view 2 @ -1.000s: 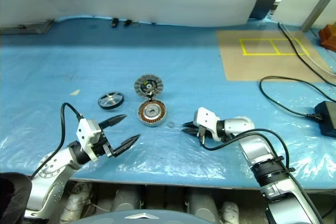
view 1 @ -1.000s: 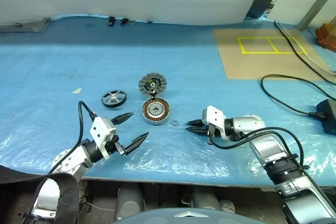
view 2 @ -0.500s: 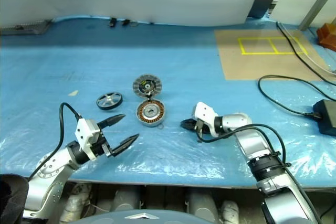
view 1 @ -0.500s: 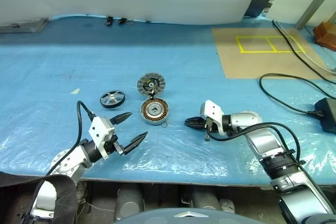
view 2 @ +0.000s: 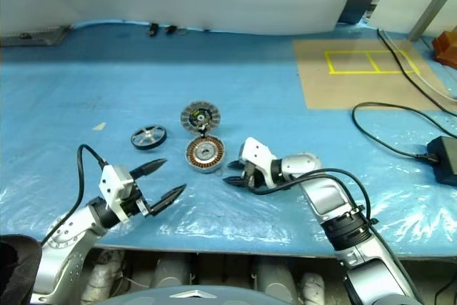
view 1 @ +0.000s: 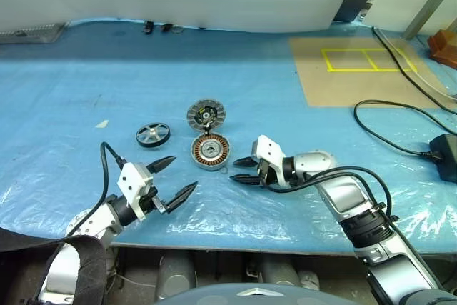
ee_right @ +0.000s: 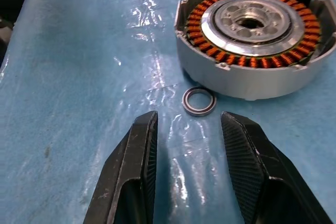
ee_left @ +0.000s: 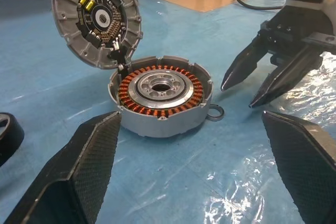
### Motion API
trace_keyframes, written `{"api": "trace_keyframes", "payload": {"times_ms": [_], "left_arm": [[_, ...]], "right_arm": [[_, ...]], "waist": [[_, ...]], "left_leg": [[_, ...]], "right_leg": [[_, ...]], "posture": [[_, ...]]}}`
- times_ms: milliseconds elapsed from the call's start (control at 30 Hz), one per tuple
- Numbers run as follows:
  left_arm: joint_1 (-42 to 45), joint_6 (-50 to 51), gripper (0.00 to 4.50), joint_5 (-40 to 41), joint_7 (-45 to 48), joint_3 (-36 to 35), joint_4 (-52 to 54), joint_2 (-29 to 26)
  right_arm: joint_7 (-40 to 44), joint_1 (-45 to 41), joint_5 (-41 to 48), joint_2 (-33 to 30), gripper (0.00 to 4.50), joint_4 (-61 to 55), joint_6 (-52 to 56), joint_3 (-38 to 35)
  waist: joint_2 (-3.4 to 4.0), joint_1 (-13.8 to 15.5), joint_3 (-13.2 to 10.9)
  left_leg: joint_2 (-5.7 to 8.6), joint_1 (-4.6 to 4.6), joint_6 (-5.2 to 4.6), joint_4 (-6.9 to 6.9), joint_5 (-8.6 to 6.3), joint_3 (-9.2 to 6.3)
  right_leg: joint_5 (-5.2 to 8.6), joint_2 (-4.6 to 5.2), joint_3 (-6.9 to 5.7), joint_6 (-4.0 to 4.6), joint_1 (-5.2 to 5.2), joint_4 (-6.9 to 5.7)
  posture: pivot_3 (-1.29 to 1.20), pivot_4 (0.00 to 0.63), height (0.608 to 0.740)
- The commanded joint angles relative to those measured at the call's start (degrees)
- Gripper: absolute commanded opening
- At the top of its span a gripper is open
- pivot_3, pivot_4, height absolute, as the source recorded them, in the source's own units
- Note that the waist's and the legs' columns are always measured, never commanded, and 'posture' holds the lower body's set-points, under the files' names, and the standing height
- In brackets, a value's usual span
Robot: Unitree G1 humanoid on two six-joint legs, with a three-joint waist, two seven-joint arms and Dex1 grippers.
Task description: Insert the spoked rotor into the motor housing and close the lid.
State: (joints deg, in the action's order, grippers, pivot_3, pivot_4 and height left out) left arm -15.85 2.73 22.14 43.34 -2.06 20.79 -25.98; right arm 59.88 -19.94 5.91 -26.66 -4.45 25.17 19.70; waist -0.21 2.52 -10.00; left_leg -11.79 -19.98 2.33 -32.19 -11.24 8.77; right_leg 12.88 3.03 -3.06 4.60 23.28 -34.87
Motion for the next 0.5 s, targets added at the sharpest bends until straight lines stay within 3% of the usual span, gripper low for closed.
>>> {"api": "trace_keyframes", "payload": {"times_ms": [33,500], "left_arm": [[-1.55,-1.06,4.5,-0.16,-0.94,-0.02,3.5,0.42],[-3.89,-1.0,4.5,-0.34,-2.53,-0.3,5.37,0.47]], "right_arm": [[-0.26,-0.52,0.33,0.02,1.94,-2.83,0.56,1.09],[-4.19,-1.91,-2.57,1.39,1.94,-0.54,-0.67,3.49]], "waist": [[0.0,-0.02,0.0],[0.0,-0.02,0.0]], "left_leg": [[0.0,0.0,0.0,0.0,0.0,0.0],[0.0,0.01,0.01,0.0,0.0,0.0]], "right_leg": [[0.0,0.0,0.0,0.0,0.0,0.0],[0.04,0.0,0.0,-0.08,-0.01,0.0]], "posture": [[0.0,0.15,0.74],[0.0,0.15,0.74]]}}
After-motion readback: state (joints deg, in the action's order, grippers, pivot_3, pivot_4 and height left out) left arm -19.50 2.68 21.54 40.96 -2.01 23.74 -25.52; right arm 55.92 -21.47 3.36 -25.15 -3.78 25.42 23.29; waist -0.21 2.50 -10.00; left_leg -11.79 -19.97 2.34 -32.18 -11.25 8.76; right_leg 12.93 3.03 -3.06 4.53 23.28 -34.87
